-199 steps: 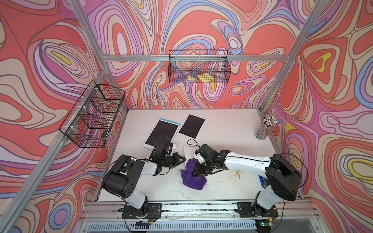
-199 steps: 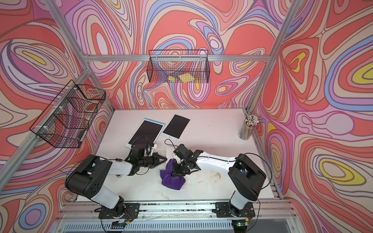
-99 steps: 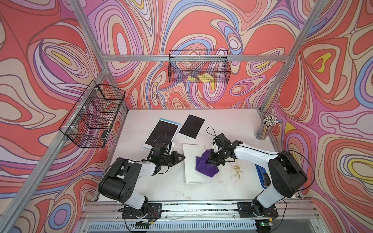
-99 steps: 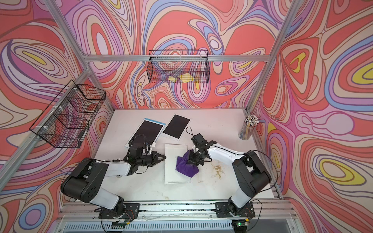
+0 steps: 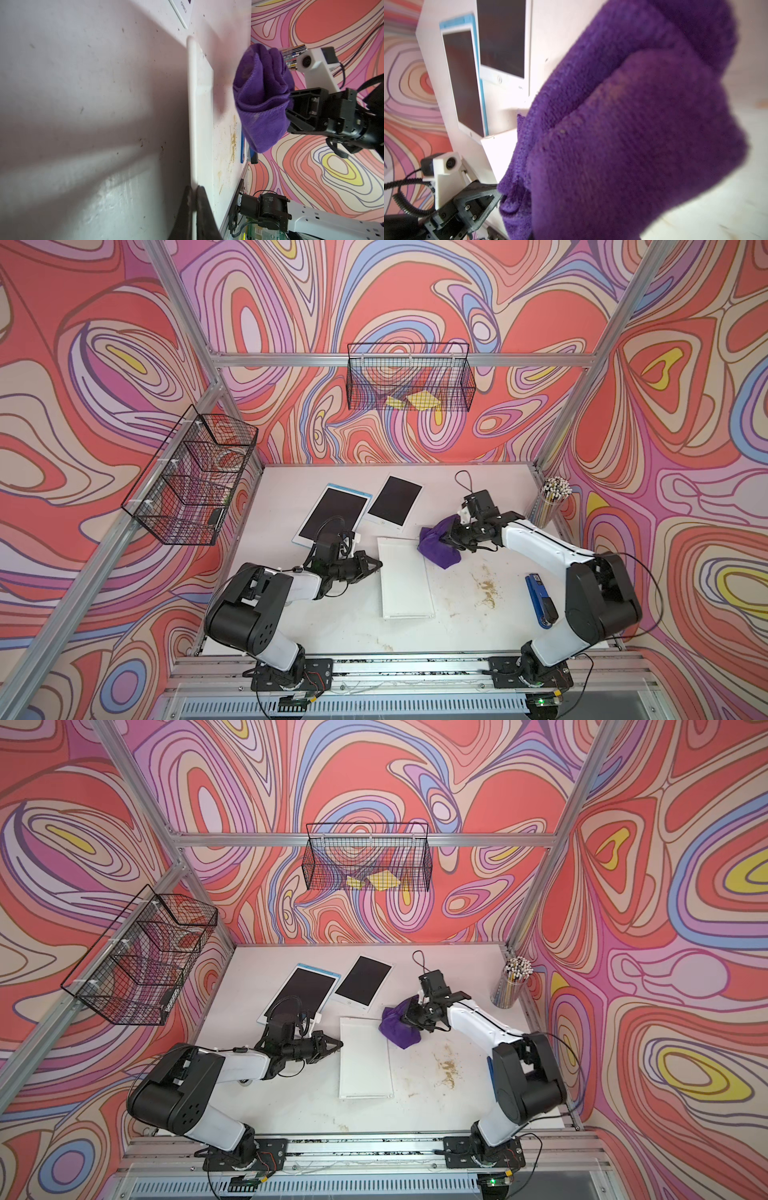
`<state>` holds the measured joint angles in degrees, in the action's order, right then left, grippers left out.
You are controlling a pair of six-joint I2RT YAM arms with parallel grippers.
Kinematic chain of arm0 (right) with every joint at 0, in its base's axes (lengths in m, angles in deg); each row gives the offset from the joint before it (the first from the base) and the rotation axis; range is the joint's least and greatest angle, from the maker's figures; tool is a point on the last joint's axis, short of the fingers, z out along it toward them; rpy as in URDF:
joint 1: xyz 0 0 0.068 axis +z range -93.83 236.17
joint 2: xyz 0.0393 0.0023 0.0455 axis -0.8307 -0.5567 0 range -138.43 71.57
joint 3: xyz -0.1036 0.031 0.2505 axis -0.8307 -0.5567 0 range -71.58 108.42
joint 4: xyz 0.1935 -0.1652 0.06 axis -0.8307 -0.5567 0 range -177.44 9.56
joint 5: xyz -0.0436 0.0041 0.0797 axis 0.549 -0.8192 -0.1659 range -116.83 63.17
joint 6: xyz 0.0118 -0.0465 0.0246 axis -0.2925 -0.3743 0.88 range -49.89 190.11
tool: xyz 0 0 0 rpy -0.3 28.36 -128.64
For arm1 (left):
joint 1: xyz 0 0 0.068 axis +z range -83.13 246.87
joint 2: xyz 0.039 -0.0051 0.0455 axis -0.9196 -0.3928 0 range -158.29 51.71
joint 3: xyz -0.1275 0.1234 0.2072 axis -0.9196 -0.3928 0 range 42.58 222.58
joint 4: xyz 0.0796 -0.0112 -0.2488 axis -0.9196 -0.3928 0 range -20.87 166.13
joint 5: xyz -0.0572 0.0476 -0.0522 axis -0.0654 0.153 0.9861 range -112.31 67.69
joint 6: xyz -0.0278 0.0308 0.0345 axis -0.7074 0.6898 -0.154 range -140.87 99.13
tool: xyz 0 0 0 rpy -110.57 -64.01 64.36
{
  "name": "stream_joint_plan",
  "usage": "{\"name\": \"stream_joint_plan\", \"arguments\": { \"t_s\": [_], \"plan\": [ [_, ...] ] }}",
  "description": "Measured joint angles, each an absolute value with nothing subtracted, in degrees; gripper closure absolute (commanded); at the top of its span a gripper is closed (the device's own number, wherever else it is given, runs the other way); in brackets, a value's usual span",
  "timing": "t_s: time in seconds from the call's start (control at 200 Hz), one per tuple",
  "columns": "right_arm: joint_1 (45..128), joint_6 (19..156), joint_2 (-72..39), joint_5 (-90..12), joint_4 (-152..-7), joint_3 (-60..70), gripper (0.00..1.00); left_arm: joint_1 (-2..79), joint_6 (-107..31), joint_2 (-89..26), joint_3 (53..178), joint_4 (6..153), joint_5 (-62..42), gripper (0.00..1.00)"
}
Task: Wipe the drawing tablet
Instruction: Wipe the dirt from the drawing tablet, then place the cleaning item at the center of the board.
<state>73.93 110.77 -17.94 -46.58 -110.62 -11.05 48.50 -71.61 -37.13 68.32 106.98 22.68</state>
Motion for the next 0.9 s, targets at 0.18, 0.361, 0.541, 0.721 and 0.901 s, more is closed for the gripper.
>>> {"name": "stream_joint_plan", "arguments": {
  "t_s": [0.18, 0.361, 0.541, 0.721, 0.901],
  "plan": [
    [70.9, 108.3, -8.1, -38.1, -118.7, -13.8, 1.00, 48.5, -66.9, -29.6, 76.4, 93.4, 21.1, 1.00],
    [71.0, 108.9, -2.8, -34.8, -122.5, -24.0, 1.00, 48.5, -56.4, -22.2, 92.4, 75.5, 15.5, 1.00],
    [71.0, 110.0, 4.0, -34.4, -123.8, -31.5, 0.55, 48.3, -48.1, -22.0, 103.2, 63.3, 10.4, 1.00],
    [71.0, 108.3, 8.8, -35.1, -124.2, -31.8, 0.30, 42.8, -38.6, -27.6, 113.3, 52.7, 1.0, 1.00],
    [71.0, 106.7, 15.1, -31.4, -129.1, -25.8, 0.29, 31.6, -26.0, -39.4, 129.8, 47.6, -13.6, 1.00]
  ]
}}
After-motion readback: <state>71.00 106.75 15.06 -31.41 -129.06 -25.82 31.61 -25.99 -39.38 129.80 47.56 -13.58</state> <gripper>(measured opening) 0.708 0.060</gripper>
